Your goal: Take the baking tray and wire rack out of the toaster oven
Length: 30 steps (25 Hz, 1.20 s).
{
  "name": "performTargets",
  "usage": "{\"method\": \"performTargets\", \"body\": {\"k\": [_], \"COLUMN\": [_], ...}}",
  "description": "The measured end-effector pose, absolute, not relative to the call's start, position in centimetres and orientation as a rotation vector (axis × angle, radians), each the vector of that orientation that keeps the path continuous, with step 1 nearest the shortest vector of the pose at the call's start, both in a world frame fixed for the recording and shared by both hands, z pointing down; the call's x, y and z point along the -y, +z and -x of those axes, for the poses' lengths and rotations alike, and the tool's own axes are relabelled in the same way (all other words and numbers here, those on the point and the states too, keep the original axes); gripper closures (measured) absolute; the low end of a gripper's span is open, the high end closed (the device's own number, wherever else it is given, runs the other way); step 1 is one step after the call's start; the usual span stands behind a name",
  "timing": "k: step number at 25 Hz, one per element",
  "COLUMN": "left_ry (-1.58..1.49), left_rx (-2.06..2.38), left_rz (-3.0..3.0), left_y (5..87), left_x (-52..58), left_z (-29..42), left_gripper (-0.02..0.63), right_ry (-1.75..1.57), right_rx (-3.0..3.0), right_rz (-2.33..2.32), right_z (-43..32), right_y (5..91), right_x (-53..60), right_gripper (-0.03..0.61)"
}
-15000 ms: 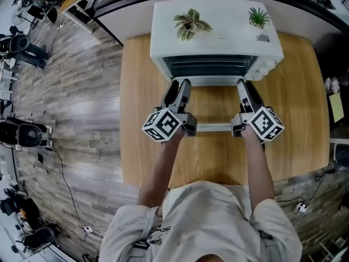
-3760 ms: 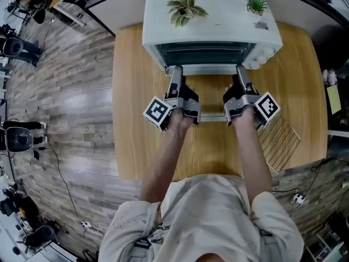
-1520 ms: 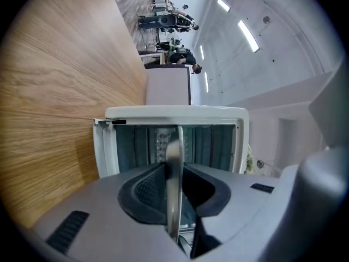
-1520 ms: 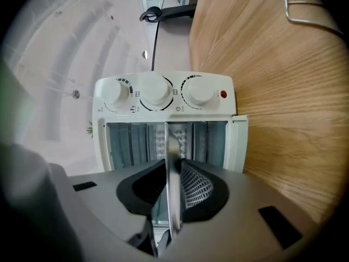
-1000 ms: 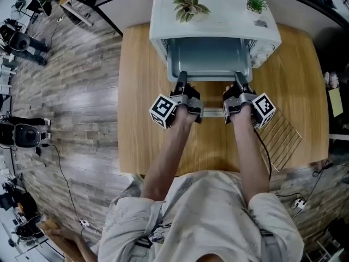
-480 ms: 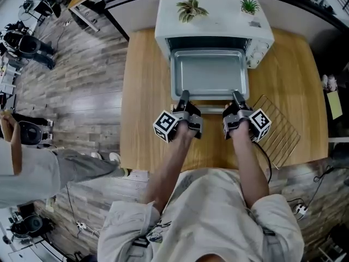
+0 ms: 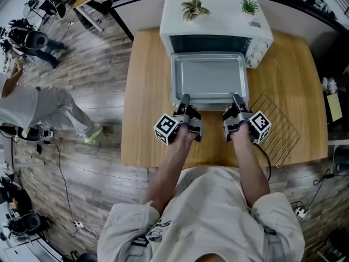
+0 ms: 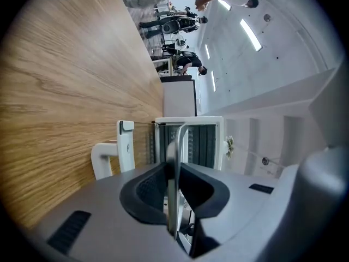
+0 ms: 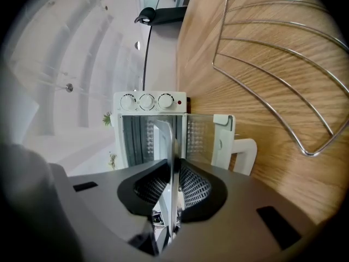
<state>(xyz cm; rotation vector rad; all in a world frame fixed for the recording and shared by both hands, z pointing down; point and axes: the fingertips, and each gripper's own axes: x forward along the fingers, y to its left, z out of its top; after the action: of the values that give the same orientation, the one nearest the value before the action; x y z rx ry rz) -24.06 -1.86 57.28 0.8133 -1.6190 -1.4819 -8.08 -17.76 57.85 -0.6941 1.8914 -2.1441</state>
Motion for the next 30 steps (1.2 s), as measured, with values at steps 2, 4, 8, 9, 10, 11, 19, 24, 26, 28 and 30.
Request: {"method": "performTargets", "body": {"k": [2,4,8,9,10,11,19,24,26,28,30], "left_ry": [-1.482,-1.476,-1.446,-1.435,-1.419,-1.400,-1.225,-1.051,-0.976,-0.915,-0.865], "left_rx": [1.620,1.616,1.597,1.592,1.585,1.575,1.464,1.307,1.223,1.141,1.082], "left_rz": [-0.819,-0.823,-0.831,-0.834,-0.839,-0.849,-0.971,-1.092,-1.135,-1.170,-1.194], "left_y": [57.2,57.3,57.4,57.4,57.5,57.5,56.9,57.6,58.0,58.0,57.8], "left_x": [1.9,2.1,2.5,2.7,2.9,3.3,7.7,11.5,13.1,14.3,14.8], "left_z": [24.2,24.1,23.5,23.1,22.6,21.9,16.1,9.3,5.6,2.0,-0.8], "left_gripper": [0.546,0.546,0.546,0.546,0.546,0.546,0.548,0.548,0.546,0.548,0.548], "right_ry": [-2.143,-2.140,-2.135,-2.133,-2.130,-2.124,-2.031,-1.898,-1.831,-1.760,-1.705], "right_rx": [-1.890,-1.884,-1.866,-1.858,-1.845,-1.827,-1.653,-1.488,-1.415,-1.356,-1.307], "right_rz": [0.693,0.697,0.726,0.737,0.753,0.771,0.901,1.051,1.126,1.196,1.249], "right_z": [8.1,8.0,6.9,6.4,5.6,4.6,-3.5,-12.0,-16.3,-20.3,-23.3], "right_y": [57.9,58.0,58.0,58.0,58.2,58.4,58.3,58.8,58.8,58.5,58.1], "right_x": [17.8,17.9,17.7,17.7,17.7,17.8,18.7,18.6,17.9,17.0,15.9], "right_gripper": [0.500,0.500,0.500,0.500,0.500,0.501,0.501,0.501,0.502,0.502,0.502]}}
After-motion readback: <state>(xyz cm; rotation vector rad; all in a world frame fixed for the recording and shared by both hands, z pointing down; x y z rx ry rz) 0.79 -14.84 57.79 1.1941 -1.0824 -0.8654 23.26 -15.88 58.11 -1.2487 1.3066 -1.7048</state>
